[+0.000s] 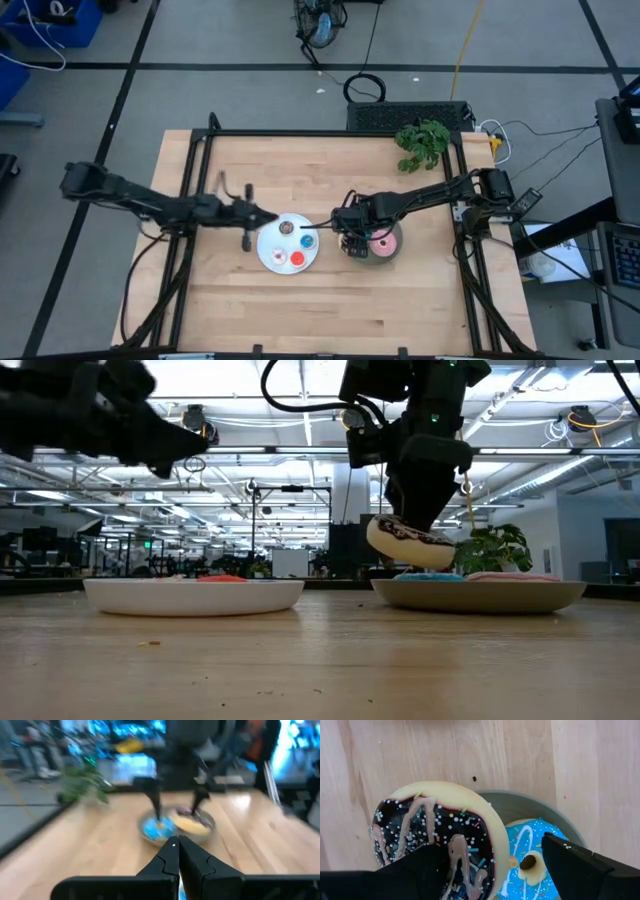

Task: Pick & Place donuts
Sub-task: Put the large black donut on the gray plate, then return to Home Position

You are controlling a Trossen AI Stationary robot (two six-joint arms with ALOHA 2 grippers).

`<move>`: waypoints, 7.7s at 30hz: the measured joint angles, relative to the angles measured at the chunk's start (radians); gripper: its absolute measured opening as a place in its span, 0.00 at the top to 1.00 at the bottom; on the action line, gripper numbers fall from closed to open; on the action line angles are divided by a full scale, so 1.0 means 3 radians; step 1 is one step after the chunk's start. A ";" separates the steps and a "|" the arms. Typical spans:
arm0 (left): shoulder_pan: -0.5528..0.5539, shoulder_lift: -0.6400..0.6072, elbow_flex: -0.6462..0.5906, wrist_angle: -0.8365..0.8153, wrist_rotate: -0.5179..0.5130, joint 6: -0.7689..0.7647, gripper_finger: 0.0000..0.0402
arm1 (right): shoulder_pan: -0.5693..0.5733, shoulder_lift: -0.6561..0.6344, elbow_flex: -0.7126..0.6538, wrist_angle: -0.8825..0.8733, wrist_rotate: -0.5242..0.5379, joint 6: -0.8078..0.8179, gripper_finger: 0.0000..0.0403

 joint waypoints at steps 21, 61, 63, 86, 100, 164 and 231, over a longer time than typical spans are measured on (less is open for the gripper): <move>-0.0304 0.2490 0.1811 -0.0004 0.0338 0.0997 0.98 | -0.0088 0.0000 -0.0001 -0.0120 -0.0163 0.0222 0.28; 0.0114 0.3328 0.2518 -0.0175 0.0251 0.0713 0.98 | -0.0284 0.0000 -0.0005 -0.0056 -0.0255 0.0229 0.29; 0.0119 0.3447 0.2586 -0.0173 0.0247 0.0739 0.98 | -0.0284 0.0000 -0.0005 -0.0057 -0.0256 0.0227 0.29; -0.0087 0.3544 0.2863 -0.0380 0.0130 0.0910 0.98 | -0.0135 -0.0002 -0.0001 -0.0173 -0.0766 0.0147 0.29; -0.0309 0.3228 0.2888 -0.0871 -0.0029 0.1341 0.98 | -0.0136 -0.0345 0.0000 -0.0415 -0.0108 0.0192 0.31; 0.0862 -0.2881 -0.0539 -0.2001 0.0374 0.0601 1.00 | 0.0191 -0.5999 -0.4140 0.2447 0.0367 -0.0614 1.00; 0.0862 -0.2889 -0.0536 -0.2087 0.0421 0.0380 0.88 | 0.0182 -0.5951 -0.4410 0.2916 0.0360 -0.0643 1.00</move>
